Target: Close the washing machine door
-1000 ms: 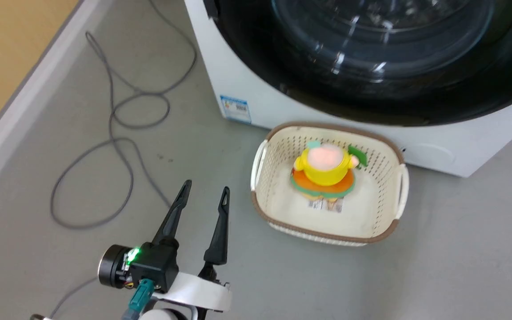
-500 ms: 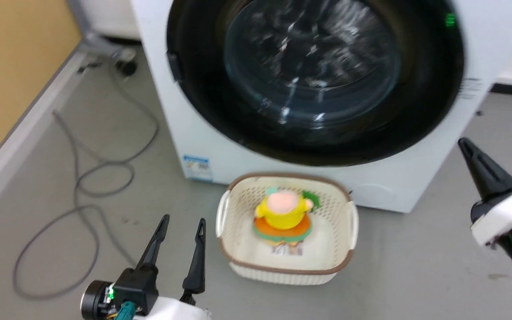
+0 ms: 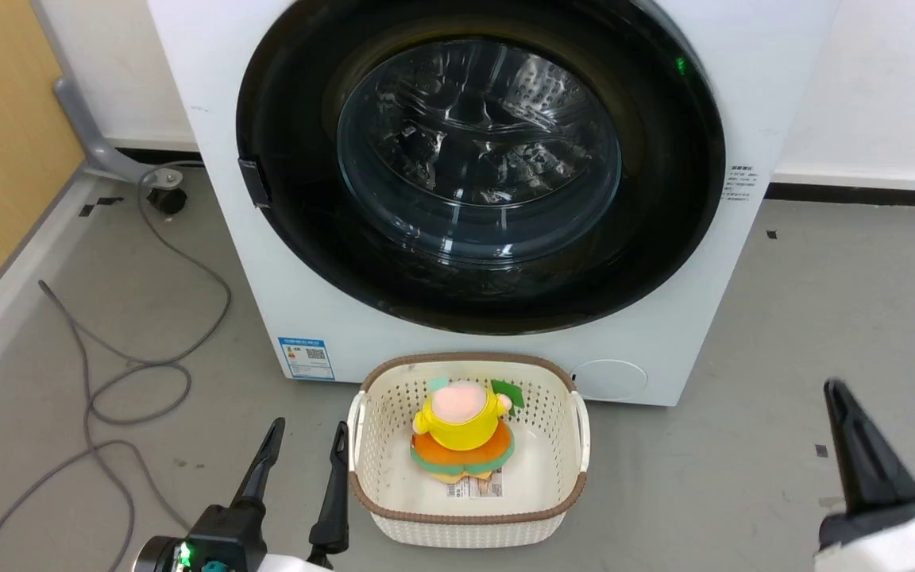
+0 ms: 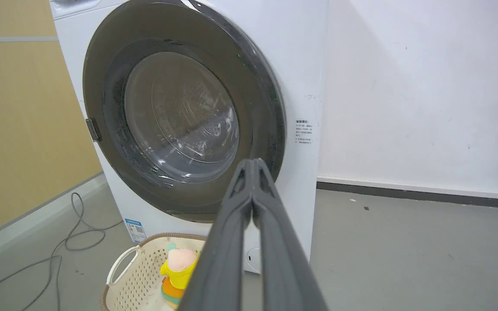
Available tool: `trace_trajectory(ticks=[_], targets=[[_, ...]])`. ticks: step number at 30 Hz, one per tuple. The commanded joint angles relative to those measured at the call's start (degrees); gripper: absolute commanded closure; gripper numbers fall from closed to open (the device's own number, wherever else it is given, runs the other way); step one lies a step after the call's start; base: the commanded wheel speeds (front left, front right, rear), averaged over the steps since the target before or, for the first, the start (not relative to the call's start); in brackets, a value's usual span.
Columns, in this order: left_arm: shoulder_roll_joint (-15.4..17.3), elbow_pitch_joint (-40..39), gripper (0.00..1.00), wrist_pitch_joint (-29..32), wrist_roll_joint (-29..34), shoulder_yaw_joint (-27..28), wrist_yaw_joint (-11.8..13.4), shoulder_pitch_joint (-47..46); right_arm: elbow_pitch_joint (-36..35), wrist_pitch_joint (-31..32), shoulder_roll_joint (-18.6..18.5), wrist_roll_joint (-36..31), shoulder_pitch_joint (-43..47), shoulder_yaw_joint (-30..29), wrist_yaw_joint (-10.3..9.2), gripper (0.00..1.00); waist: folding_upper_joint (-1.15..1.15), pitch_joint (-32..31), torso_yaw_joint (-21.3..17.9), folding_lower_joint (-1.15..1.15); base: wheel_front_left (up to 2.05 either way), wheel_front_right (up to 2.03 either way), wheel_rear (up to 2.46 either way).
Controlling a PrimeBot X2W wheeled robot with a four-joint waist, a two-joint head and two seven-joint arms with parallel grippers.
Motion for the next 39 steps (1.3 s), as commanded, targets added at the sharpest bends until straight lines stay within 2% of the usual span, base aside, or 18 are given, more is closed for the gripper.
trace_trajectory(ticks=[1, 2, 3, 4, 12, 26, 27, 39], targets=[[0.1, 0.1, 0.00, -0.2, -0.1, 0.2, 0.4, 0.9, -1.3, -0.2, 1.6, -1.1, 1.7, -1.1, -0.03, 1.00, 0.00, -0.3, -0.1, 0.00, 0.00, 0.00, 0.00], [0.1, 0.0, 0.00, -0.2, -0.1, 0.3, 0.6, 1.1, -2.1, -0.2, 2.8, -2.1, 2.9, -2.1, -0.03, 1.00, 0.00, -0.3, -0.2, 0.00, 0.00, 0.00, 0.00], [0.1, 0.0, 0.00, -0.2, -0.2, 0.5, 0.9, 1.3, -2.8, -0.2, 3.8, -3.4, 4.0, -2.8, -0.03, 0.84, 0.00, -0.4, -0.3, 0.00, 0.00, 0.00, 0.00], [0.1, 0.0, 0.00, -0.2, -0.3, 0.5, 1.1, 1.5, -3.4, -0.1, 4.6, -4.7, 5.1, -3.2, -0.03, 0.00, 0.00, -0.5, -0.3, 0.00, 0.00, 0.00, 0.00], [-0.1, 0.7, 0.00, -0.2, 0.8, -0.3, 1.3, 2.5, -5.0, 0.0, 9.0, -8.3, 9.0, -4.8, -0.03, 0.00, 0.00, -0.7, -0.3, 0.00, 0.00, 0.00, 0.00], [-0.1, 1.4, 0.00, -0.2, 1.7, -0.6, 1.4, 2.4, -4.4, -0.2, 9.4, -7.7, 9.2, -4.7, -0.03, 0.00, 0.00, -0.6, -0.2, 0.00, 0.00, 0.00, 0.00], [-0.1, 1.3, 1.00, 0.0, 1.5, -0.6, 1.4, 2.0, -4.4, 0.0, 9.4, -7.8, 8.3, -4.7, 0.01, 1.00, 0.00, -0.6, -0.2, 0.00, 0.00, 0.00, 0.00], [-0.1, 1.0, 1.00, 1.0, 1.9, -0.1, 1.3, 1.7, -4.5, 0.9, 9.6, -8.5, 7.8, -4.5, 0.01, 1.00, 0.00, -0.4, -0.2, 0.00, 0.00, 0.00, 0.00]])
